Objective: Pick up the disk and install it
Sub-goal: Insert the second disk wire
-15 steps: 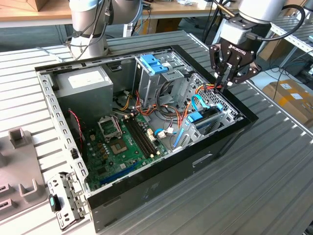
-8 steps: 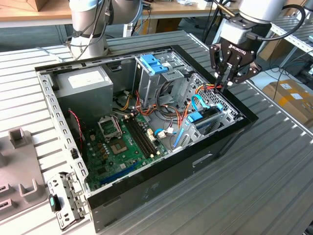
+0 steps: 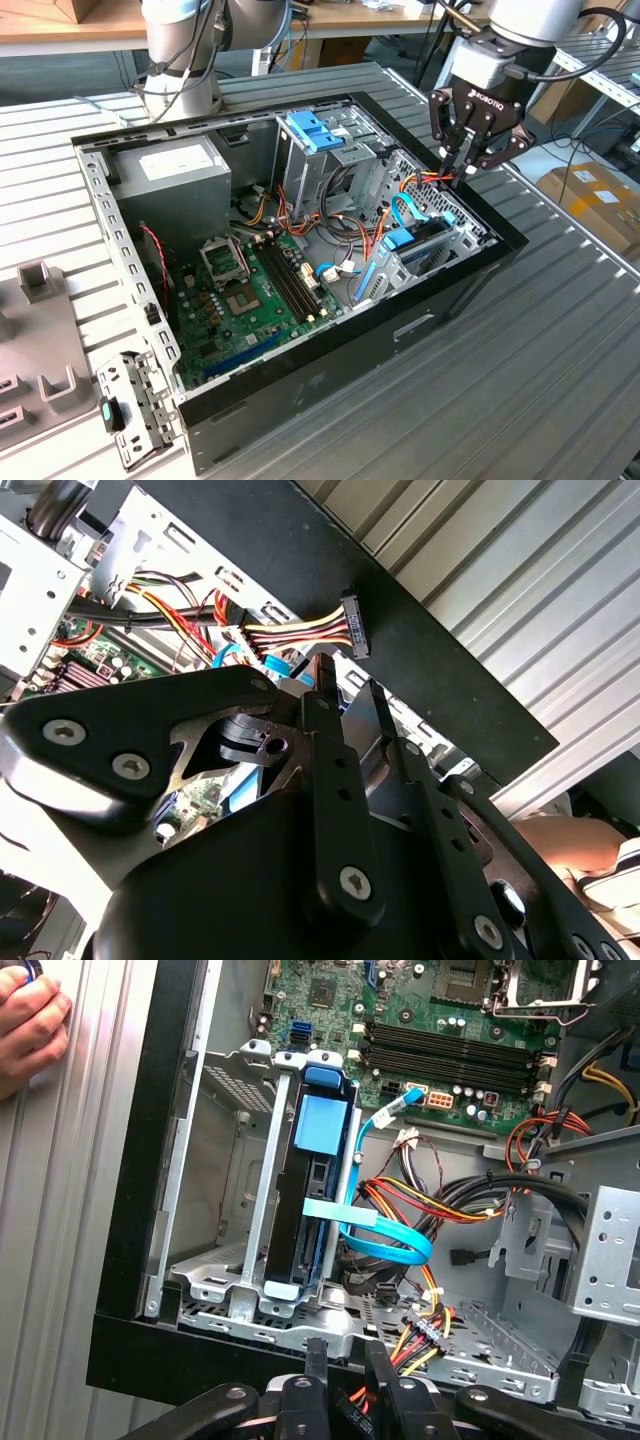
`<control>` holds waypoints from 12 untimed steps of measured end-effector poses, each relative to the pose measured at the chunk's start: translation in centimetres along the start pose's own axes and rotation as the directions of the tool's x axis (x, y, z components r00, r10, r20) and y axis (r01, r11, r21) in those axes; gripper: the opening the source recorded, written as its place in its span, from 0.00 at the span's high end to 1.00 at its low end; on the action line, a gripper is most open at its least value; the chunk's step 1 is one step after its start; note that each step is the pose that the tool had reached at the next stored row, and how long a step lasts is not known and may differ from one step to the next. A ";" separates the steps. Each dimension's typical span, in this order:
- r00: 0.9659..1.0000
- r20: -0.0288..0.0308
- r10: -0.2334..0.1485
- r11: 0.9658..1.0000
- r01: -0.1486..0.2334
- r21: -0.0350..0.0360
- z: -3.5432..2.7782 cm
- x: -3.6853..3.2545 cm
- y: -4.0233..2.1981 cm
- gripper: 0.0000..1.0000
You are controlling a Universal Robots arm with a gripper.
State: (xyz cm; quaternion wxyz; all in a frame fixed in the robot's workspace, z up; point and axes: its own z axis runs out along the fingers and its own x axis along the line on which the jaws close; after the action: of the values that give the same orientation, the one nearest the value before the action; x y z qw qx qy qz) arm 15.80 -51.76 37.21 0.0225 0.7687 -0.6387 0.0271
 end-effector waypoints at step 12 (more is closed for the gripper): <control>1.000 0.000 0.000 1.000 0.000 0.000 -0.25 0.02 0.00 0.71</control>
State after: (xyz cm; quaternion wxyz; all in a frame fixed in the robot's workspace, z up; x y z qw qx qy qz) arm 15.80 -51.76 37.46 0.0225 0.7687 -0.6386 0.0271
